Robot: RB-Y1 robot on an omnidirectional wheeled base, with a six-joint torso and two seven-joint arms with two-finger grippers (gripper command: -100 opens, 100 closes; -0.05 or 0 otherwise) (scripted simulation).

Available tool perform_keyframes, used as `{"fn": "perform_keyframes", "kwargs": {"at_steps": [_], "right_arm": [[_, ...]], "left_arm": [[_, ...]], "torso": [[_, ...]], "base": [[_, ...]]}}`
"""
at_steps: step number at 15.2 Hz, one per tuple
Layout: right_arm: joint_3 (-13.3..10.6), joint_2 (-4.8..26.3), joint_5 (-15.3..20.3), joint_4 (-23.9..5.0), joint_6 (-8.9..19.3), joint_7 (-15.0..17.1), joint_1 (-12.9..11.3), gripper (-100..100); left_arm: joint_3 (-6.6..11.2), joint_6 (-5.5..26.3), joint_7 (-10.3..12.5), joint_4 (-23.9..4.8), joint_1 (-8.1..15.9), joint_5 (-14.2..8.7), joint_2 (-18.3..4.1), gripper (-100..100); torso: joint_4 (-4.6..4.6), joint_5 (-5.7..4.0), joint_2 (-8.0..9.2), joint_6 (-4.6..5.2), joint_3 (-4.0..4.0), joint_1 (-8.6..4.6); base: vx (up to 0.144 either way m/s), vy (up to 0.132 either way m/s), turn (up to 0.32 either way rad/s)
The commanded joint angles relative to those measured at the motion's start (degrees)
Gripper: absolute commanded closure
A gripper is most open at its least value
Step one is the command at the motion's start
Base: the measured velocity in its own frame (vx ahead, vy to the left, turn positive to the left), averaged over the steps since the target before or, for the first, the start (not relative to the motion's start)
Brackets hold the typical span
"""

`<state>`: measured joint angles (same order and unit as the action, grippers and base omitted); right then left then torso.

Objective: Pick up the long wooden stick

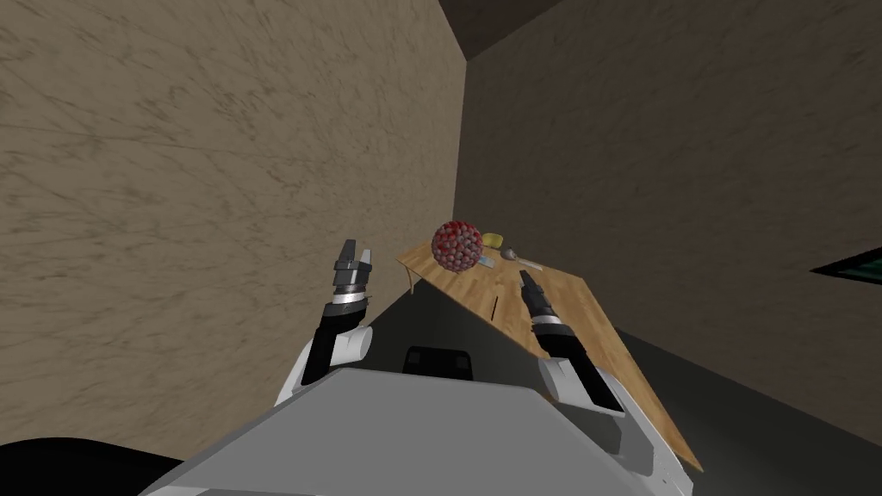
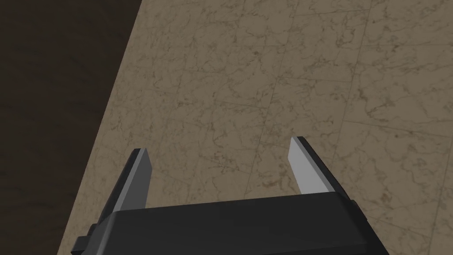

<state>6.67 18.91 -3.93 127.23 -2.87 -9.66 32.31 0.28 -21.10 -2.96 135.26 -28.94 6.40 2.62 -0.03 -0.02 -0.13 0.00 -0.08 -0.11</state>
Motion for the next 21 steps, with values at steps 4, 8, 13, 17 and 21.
{"fn": "perform_keyframes", "kwargs": {"at_steps": [4,8,13,17,21], "right_arm": [[0.82,1.47,-2.09,-1.88,6.5,-1.6,1.64,-100],[1.22,2.04,-3.1,-2.89,9.27,-2.36,2.41,-100],[2.04,2.94,-5.16,-4.96,14.94,-3.91,4.0,-100],[2.46,3.28,-6.2,-6.01,17.81,-4.7,4.8,-100],[3.3,3.77,-8.3,-8.13,22.41,-6.27,6.41,-100]], "left_arm": [[-0.01,0.0,0.0,0.0,0.01,0.0,0.0,0],[0.0,0.0,0.0,0.0,0.01,0.0,0.0,0],[0.0,0.0,0.0,0.0,0.01,0.0,0.0,0],[0.0,0.0,0.0,0.0,0.01,0.0,0.0,0],[0.0,0.0,0.0,0.0,0.0,0.0,0.0,0]], "torso": [[-0.01,0.0,-0.03,-0.05,-0.01,-0.02],[0.0,0.01,-0.01,-0.03,-0.01,0.02],[-0.01,-0.01,-0.06,-0.04,-0.03,-0.04],[0.0,0.01,0.0,-0.03,0.0,0.05],[0.0,0.0,-0.01,0.01,-0.01,0.0]], "base": [[0.024,-0.03,0.277],[0.016,-0.026,0.199],[0.02,-0.034,0.279],[0.009,-0.021,0.141],[0.013,-0.033,0.232]]}}
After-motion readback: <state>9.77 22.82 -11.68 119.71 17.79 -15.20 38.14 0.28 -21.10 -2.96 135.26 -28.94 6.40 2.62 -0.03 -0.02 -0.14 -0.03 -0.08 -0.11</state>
